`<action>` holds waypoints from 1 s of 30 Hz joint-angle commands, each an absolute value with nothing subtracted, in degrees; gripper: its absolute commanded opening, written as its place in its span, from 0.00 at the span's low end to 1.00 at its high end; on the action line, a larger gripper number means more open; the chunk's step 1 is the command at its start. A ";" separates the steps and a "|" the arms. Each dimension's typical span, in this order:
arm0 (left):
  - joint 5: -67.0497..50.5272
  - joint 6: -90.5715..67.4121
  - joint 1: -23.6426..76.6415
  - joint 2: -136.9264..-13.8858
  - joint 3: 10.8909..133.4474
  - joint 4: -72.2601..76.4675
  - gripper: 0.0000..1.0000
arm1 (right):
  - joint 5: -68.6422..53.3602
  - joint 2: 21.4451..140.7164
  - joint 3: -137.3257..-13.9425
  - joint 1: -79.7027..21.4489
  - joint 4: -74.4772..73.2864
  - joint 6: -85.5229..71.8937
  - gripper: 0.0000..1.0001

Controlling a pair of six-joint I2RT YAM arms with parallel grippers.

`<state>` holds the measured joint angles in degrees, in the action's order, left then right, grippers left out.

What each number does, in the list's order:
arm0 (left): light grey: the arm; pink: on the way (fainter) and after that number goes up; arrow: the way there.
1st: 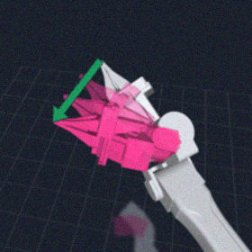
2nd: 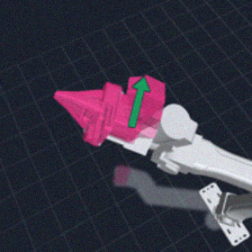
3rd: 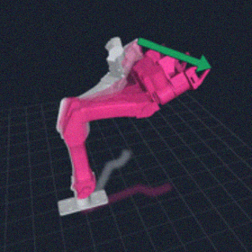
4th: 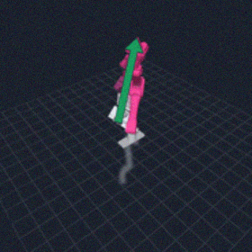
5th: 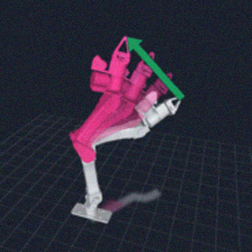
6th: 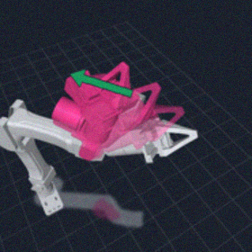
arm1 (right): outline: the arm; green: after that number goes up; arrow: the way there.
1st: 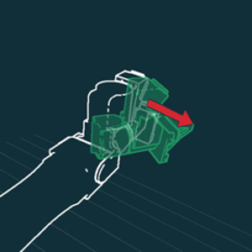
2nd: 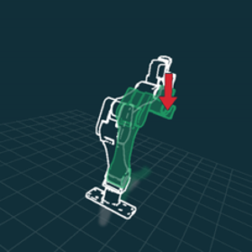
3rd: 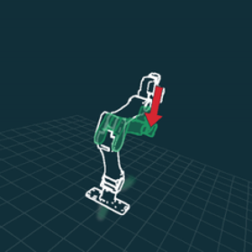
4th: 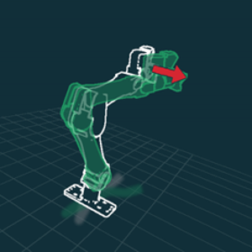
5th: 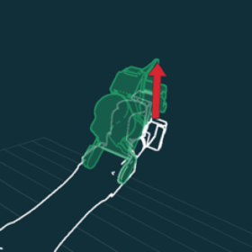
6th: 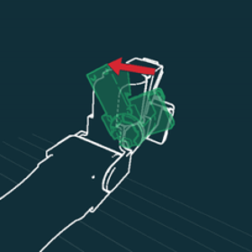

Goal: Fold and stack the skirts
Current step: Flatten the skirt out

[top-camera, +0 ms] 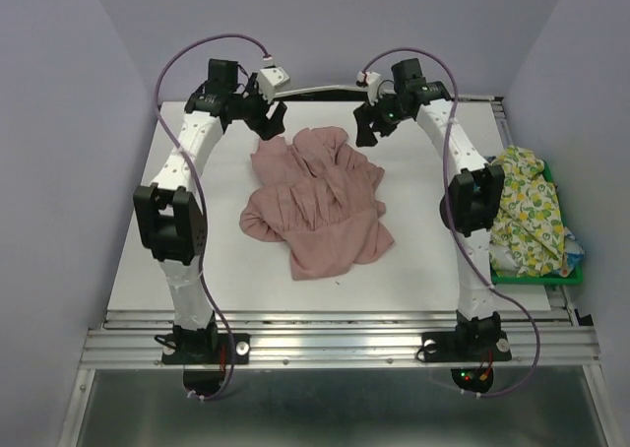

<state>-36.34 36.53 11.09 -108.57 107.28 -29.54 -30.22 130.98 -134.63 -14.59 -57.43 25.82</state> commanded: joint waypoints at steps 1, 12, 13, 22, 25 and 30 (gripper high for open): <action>-35.70 33.23 10.46 -117.94 115.38 -33.95 0.82 | -30.60 138.07 -144.49 -16.16 -56.54 19.97 0.82; -40.23 25.58 10.11 -132.97 125.16 -25.06 0.86 | -31.64 141.67 -135.44 -17.92 -32.52 8.52 0.98; -41.47 25.23 10.11 -133.24 124.81 -24.70 0.86 | -31.81 141.77 -135.18 -17.93 -32.52 8.61 0.98; -49.22 18.02 12.12 -138.60 127.70 -19.51 0.81 | -29.62 137.20 -128.77 -17.32 -32.52 9.67 0.96; -48.52 15.92 13.70 -141.14 129.81 -19.08 0.80 | -28.48 133.70 -127.79 -15.83 -32.87 9.49 0.96; -45.53 12.57 14.76 -140.89 127.80 -14.42 0.81 | -28.13 129.12 -125.51 -13.45 -33.57 10.10 0.96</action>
